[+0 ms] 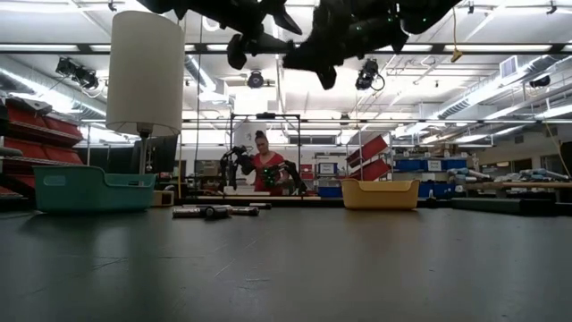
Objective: Sort batteries
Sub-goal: Put the black battery into the yellow bin
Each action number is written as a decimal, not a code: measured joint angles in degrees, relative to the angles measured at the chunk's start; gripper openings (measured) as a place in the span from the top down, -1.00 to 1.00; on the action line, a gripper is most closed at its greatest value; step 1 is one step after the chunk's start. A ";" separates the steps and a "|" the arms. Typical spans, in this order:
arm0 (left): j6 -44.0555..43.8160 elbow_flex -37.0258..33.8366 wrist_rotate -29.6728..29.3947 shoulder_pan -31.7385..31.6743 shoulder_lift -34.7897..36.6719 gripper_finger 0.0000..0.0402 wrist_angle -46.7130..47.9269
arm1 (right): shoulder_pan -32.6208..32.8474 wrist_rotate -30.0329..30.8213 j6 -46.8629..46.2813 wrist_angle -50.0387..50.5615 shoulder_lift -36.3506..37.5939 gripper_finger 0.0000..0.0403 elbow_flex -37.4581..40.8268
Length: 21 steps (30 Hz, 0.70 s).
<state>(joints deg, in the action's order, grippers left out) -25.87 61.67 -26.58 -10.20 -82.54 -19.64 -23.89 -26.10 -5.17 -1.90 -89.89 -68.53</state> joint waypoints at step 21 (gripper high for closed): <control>-1.79 0.00 1.82 0.15 0.40 0.06 1.27 | -13.39 18.04 8.87 25.19 -0.97 0.74 0.00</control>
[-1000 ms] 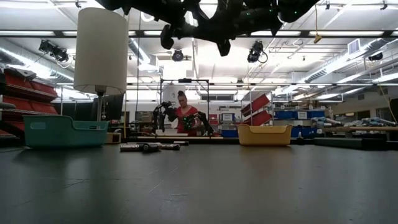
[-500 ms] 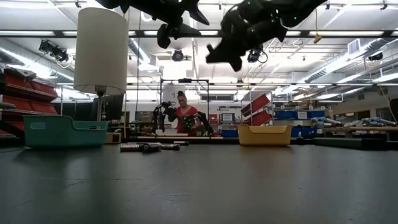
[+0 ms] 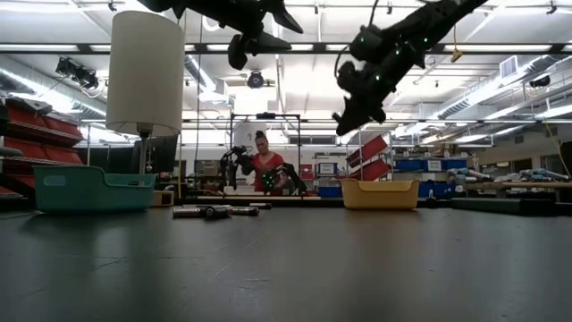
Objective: Sort batteries
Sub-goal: Put the black battery into the yellow bin
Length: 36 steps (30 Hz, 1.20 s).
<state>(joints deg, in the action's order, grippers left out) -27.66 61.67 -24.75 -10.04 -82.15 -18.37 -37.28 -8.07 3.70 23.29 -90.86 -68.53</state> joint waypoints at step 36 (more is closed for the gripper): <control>0.37 0.00 3.61 -0.07 -0.02 0.06 2.08 | -8.29 2.22 0.95 17.58 -8.47 0.65 2.24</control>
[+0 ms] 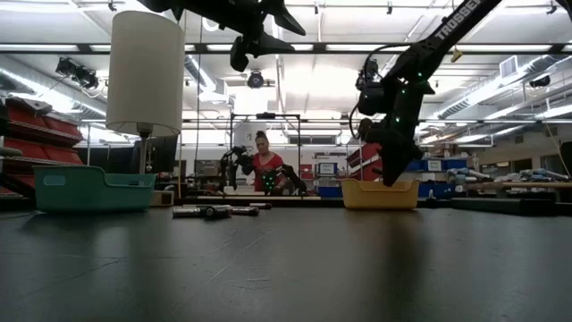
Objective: Sort batteries
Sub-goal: Put the black battery into the yellow bin
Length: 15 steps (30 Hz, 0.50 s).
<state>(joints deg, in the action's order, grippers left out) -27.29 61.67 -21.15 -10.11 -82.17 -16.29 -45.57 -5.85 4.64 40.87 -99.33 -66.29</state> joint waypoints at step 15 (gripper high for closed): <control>-4.82 0.05 3.16 -0.02 0.61 0.06 8.25 | -0.01 0.00 1.55 -0.86 0.23 0.55 1.69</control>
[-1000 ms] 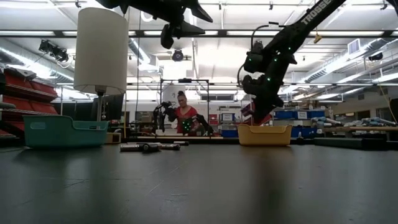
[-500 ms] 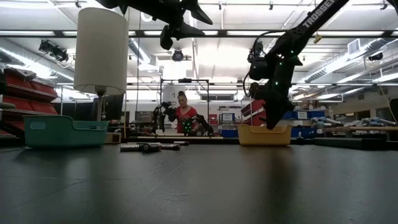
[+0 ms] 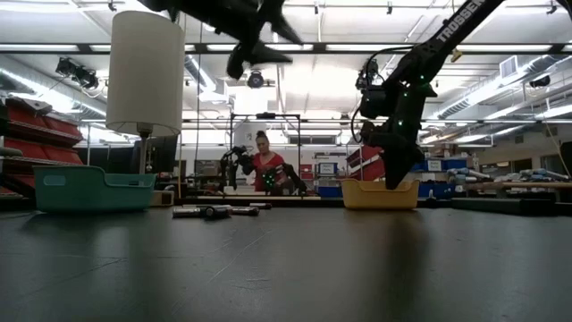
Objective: Sort batteries
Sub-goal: Put the black battery into the yellow bin
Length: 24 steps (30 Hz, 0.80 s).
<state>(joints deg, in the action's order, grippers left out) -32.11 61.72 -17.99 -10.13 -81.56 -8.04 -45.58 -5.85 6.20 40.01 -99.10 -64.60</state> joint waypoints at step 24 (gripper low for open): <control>-6.68 -10.85 12.77 13.96 1.18 0.19 35.77 | 17.92 -17.25 1.76 -33.72 12.68 0.56 -0.05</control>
<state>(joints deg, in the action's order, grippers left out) -38.78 50.87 -5.22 3.82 -80.38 27.73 -27.66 -23.10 7.96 6.29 -86.42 -64.65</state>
